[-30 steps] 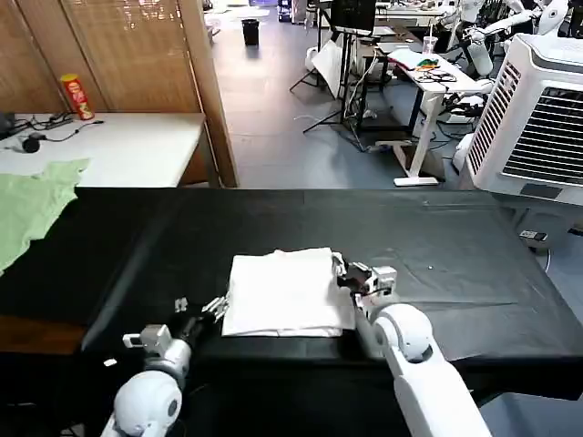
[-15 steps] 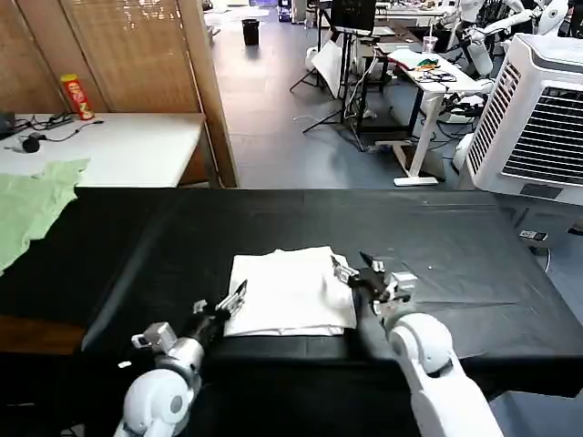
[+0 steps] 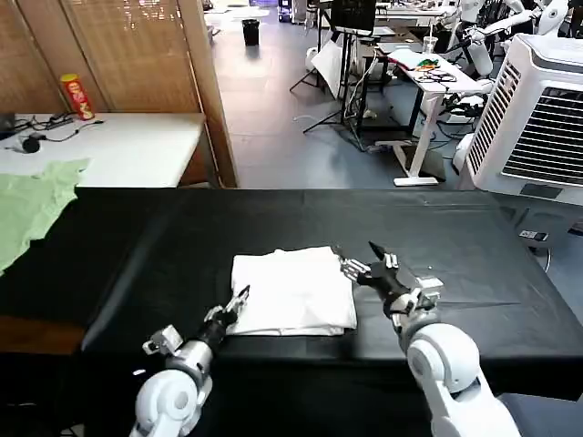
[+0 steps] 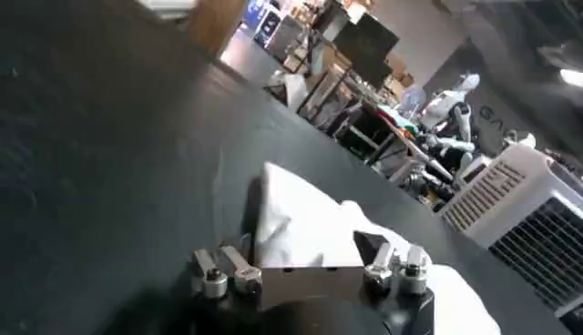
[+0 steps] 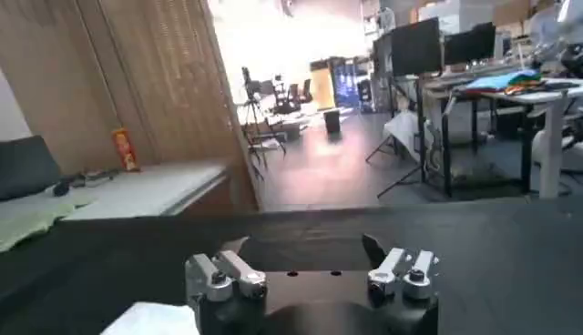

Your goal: Fold and organize the clothes.

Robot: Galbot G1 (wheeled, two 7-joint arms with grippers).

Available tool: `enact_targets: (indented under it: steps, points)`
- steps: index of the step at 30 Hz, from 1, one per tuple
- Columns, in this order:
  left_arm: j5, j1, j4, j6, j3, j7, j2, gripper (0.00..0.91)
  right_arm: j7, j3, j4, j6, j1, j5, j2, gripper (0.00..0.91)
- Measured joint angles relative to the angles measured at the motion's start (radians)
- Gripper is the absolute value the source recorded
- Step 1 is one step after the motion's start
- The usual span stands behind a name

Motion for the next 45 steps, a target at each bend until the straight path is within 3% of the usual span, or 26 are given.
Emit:
enact_targets:
  steps: [7, 15, 27, 35, 40, 45]
  points:
    - [-0.034, -0.013, 0.014, 0.016, -0.002, -0.010, 0.001, 0.000, 0.012, 0.026, 0.015, -0.002, -0.019, -0.005, -0.002, 0.878]
    - [0.102, 0.004, -0.049, 0.081, -0.043, -0.045, 0.068, 0.000, 0.028, 0.058, -0.006, -0.017, -0.041, -0.077, -0.001, 0.878]
    - [0.217, 0.039, -0.125, 0.108, -0.220, -0.028, 0.368, 0.000, 0.028, 0.047, -0.028, -0.015, -0.048, -0.142, 0.016, 0.878]
    - [0.426, 0.051, -0.199, 0.114, -0.335, -0.025, 0.527, 0.000, 0.028, 0.045, -0.028, -0.015, -0.056, -0.151, 0.032, 0.878]
    - [0.510, 0.058, -0.292, 0.132, -0.308, -0.043, 0.517, 0.000, 0.028, 0.052, -0.028, -0.015, -0.069, -0.161, 0.038, 0.878]
    - [0.485, 0.041, -0.327, 0.101, -0.171, -0.061, 0.442, 0.000, 0.025, 0.055, -0.027, -0.014, -0.086, -0.162, 0.044, 0.878]
